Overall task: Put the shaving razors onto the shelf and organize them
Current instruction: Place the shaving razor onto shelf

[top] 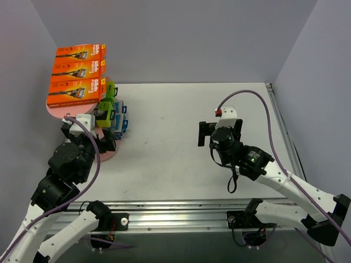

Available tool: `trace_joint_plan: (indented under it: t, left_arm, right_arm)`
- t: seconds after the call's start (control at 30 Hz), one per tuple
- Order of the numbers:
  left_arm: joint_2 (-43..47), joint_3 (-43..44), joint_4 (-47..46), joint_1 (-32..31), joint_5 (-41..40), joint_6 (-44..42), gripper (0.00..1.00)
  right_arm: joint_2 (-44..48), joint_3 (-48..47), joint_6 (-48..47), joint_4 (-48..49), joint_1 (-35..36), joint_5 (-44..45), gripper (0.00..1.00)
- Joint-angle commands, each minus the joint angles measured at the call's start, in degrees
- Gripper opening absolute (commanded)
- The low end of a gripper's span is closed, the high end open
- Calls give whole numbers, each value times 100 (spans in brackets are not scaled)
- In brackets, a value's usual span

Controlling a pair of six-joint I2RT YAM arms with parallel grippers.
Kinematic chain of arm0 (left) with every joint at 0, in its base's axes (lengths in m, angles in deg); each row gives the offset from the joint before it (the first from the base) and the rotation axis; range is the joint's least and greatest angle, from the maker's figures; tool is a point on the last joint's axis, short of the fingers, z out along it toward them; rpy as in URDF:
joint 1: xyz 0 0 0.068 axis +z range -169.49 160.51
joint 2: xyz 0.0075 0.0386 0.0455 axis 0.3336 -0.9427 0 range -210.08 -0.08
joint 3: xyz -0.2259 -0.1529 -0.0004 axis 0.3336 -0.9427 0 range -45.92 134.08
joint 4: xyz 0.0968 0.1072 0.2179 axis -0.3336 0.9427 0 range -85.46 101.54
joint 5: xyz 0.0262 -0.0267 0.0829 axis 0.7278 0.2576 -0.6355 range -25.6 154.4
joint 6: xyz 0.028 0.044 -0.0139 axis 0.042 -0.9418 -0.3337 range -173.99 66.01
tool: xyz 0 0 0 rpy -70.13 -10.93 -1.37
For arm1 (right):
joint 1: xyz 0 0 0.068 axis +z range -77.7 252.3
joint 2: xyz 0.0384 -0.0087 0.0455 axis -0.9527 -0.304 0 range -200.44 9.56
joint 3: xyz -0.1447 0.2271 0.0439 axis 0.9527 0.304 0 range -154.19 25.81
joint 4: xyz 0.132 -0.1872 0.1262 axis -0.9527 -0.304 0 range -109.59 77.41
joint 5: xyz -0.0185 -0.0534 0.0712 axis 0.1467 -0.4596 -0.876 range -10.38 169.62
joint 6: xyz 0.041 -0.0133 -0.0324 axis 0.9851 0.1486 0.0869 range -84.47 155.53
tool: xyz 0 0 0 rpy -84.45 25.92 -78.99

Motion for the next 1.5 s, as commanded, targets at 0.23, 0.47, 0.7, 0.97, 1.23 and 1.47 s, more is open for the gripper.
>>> trace_joint_plan:
  t: [0.23, 0.47, 0.7, 0.97, 1.23, 1.47]
  left_arm:
    - [-1611, 3204, 1072, 35, -800, -75, 94]
    - [-2405, 3814, 1671, 982, 136, 399, 94]
    - [-1703, 2273, 1444, 1802, 1300, 1209, 94]
    - [-577, 1161, 1083, 1802, 1088, 1016, 94]
    - [-216, 510, 810, 1802, 1334, 910, 94]
    - [-49, 229, 582, 1802, 1484, 910, 94]
  right_arm:
    - [-627, -1853, -131, -99, -2225, -2333, 100]
    - [-891, -2118, -96, -300, -3018, -3063, 100]
    - [-610, -1706, 247, -257, -3538, -3609, 100]
    - [-65, -1046, 142, -372, -3529, -2819, 100]
    - [-65, -720, 238, -301, -3512, -2853, 100]
    - [49, -457, 159, -239, -3503, -2818, 100]
